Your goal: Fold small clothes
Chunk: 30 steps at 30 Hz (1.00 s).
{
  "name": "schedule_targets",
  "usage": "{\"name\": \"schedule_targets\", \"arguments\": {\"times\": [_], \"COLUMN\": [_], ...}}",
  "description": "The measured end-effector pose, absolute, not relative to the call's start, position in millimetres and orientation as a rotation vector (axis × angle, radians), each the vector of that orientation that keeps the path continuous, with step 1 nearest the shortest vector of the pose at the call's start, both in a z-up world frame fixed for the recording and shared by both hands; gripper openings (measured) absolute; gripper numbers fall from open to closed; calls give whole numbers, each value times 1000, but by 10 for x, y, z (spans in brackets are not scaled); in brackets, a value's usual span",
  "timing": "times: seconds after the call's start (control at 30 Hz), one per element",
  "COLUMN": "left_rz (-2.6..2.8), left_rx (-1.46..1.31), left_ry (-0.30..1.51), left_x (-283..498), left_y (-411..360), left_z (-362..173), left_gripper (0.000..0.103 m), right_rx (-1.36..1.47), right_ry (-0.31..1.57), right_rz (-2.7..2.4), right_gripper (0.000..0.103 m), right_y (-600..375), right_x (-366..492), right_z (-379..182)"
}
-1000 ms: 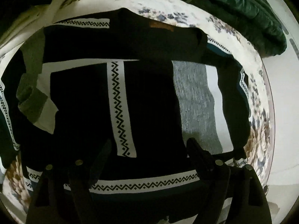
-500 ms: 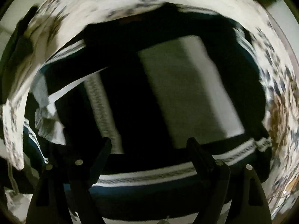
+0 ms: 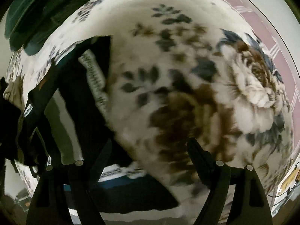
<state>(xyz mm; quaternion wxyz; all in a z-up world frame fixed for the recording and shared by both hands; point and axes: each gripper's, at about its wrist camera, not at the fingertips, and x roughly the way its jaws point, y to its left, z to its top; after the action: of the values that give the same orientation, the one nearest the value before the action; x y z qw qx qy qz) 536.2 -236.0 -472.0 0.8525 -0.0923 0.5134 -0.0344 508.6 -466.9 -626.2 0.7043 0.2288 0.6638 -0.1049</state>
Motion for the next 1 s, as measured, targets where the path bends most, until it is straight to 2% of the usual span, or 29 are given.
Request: {"name": "schedule_targets", "arguments": {"times": [0.13,0.17,0.2,0.23,0.27,0.5,0.73,0.77,0.8,0.83,1.0], "left_rz": [-40,-27,-11,14,32,444,684,707,723,731,733], "left_rx": [-154,-157,-163,-163,-160,-69,-95,-103,-115,-127,-189], "left_ry": [1125,1118,1101,1091,1088,1013,1121,1133,1141,1147,1165], "left_x": [5358,5350,5302,5256,5227,4783,4476,4443,4420,4409,4515], "left_y": [-2590,-2527,-2437,-2314,-2270,-1116,-237,-154,-69,-8,195], "left_z": [-4785,-4778,-4740,-4698,-4686,-4518,-4925,-4972,-5021,-5051,-5174], "left_gripper": [11,22,34,79,103,103,103,103,103,103,103], "right_rx": [562,577,604,625,640,673,573,573,563,514,471], "right_ry": [1475,1473,1468,1465,1459,1421,1570,1592,1594,1592,1443], "right_rz": [-171,-155,-127,-98,-71,191,247,259,271,268,163], "right_gripper": [84,84,84,84,84,84,82,62,20,6,6], "right_y": [-4986,-5025,-5074,-5073,-5035,-4423,-3559,-3483,-3427,-3379,-3737], "right_x": [5095,5080,5103,5125,5153,5680,6222,6245,6256,6252,6144], "right_z": [-6224,-6197,-6164,-6131,-6107,-5980,-6577,-6671,-6699,-6683,-6254]}}
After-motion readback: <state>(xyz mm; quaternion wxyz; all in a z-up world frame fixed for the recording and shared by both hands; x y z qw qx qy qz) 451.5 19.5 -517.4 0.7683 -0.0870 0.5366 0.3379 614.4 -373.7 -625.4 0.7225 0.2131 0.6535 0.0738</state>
